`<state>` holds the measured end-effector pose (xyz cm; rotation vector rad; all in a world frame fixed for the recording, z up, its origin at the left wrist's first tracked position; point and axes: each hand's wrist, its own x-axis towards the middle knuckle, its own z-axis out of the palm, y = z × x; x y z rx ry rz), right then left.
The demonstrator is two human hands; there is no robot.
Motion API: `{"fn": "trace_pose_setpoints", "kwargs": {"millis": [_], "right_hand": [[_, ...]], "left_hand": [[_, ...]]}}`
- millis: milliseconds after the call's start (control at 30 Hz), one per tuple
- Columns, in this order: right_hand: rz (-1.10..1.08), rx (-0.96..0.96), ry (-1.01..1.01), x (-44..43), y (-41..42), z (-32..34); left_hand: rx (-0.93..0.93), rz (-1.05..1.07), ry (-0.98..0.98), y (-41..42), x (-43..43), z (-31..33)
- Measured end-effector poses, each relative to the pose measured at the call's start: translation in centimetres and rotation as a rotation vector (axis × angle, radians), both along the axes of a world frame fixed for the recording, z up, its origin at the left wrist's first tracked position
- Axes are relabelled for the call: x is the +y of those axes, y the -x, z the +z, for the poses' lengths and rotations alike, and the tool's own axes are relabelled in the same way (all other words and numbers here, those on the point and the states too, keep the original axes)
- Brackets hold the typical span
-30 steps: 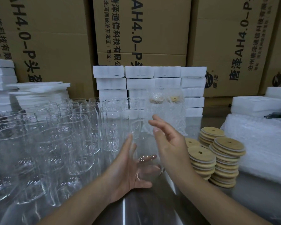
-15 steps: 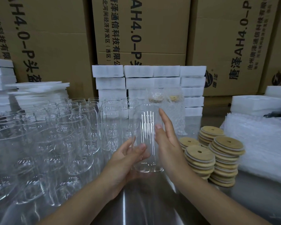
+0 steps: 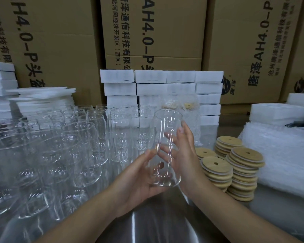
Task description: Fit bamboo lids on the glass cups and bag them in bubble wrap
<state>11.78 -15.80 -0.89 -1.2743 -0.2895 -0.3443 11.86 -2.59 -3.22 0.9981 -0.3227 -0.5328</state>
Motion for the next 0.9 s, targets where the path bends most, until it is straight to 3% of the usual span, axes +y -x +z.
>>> {"fn": "trace_pose_setpoints", "kwargs": {"millis": [100, 333, 467, 733, 900], "right_hand": [[-0.005, 0.044, 0.009, 0.1, -0.1, -0.1], [-0.171, 0.007, 0.013, 0.5, -0.1, -0.6], [-0.226, -0.055, -0.054, 0.5, 0.2, -0.3], [-0.14, -0.027, -0.081, 0.1, 0.1, -0.3], [-0.064, 0.0, -0.109, -0.2, 0.2, 0.1]], "left_hand": [[-0.1, -0.022, -0.097, 0.2, -0.3, -0.5], [-0.381, 0.289, -0.333, 0.4, -0.5, -1.5], [-0.497, 0.451, -0.3, 1.0, -1.1, -1.2], [-0.609, 0.468, -0.356, 1.0, -0.6, -0.7], [-0.61, 0.367, -0.325, 0.7, -0.1, -0.3]]}}
